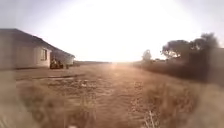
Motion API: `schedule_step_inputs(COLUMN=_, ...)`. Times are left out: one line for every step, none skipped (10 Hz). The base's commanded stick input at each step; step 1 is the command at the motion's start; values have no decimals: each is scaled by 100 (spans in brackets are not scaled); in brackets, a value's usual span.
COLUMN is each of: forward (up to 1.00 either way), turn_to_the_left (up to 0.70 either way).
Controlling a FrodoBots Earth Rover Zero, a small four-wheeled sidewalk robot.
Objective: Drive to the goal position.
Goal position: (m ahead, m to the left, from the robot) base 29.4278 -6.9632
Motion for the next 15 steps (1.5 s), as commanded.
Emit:
schedule_step_inputs(forward=70, turn_to_the_left=0)
schedule_step_inputs(forward=70, turn_to_the_left=0)
schedule_step_inputs(forward=70, turn_to_the_left=0)
schedule_step_inputs(forward=70, turn_to_the_left=0)
schedule_step_inputs(forward=70, turn_to_the_left=0)
schedule_step_inputs(forward=70, turn_to_the_left=0)
schedule_step_inputs(forward=70, turn_to_the_left=0)
schedule_step_inputs(forward=70, turn_to_the_left=0)
schedule_step_inputs(forward=70, turn_to_the_left=0)
schedule_step_inputs(forward=70, turn_to_the_left=0)
schedule_step_inputs(forward=70, turn_to_the_left=0)
schedule_step_inputs(forward=70, turn_to_the_left=0)
schedule_step_inputs(forward=70, turn_to_the_left=0)
schedule_step_inputs(forward=70, turn_to_the_left=0)
schedule_step_inputs(forward=70, turn_to_the_left=0)
